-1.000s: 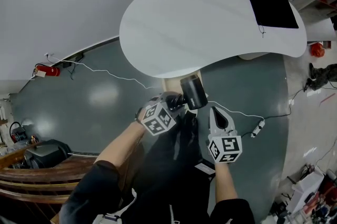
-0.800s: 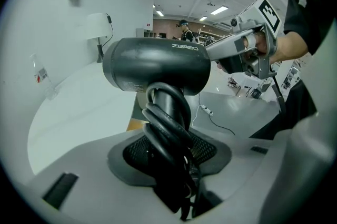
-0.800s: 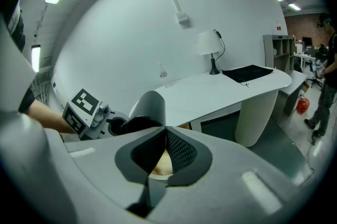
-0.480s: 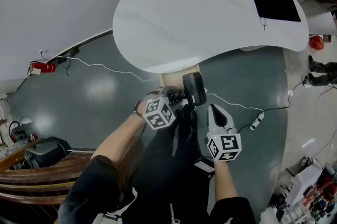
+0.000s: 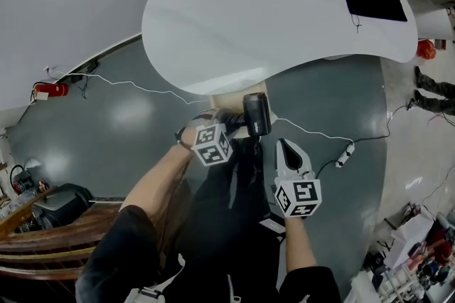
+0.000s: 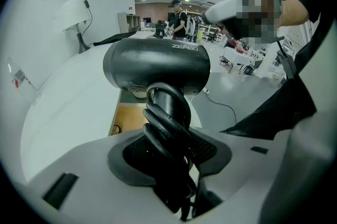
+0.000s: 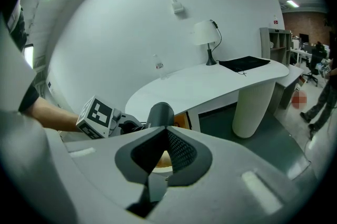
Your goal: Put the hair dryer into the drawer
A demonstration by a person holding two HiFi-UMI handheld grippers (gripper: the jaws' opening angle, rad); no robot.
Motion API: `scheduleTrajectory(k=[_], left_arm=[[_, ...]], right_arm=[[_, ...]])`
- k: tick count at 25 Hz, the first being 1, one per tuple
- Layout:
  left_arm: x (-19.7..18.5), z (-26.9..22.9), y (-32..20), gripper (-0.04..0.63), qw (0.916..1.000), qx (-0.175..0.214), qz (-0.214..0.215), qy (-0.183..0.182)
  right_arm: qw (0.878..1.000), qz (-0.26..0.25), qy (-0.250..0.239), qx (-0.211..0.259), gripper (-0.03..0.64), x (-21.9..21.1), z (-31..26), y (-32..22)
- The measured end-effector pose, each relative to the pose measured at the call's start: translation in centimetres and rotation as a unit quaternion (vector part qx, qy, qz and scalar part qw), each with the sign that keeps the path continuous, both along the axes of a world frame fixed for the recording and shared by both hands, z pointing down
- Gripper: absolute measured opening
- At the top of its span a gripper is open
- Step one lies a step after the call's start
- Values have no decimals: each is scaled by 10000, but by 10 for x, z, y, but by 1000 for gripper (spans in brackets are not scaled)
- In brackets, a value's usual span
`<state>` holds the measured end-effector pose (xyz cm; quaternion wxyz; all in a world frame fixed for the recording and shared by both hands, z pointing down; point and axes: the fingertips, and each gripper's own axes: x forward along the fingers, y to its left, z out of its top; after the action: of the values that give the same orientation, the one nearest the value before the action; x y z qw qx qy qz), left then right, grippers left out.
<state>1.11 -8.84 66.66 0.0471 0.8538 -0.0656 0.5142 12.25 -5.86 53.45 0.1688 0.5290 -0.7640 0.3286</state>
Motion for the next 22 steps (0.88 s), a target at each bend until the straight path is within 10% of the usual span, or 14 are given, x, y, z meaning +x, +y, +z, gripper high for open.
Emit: scheduleTrajectory(k=[22], left_arm=[[6,65,-6,187,9986,-308,22,-421]], right_arm=[[9992,68,160,-353,4,-2,70,-13]])
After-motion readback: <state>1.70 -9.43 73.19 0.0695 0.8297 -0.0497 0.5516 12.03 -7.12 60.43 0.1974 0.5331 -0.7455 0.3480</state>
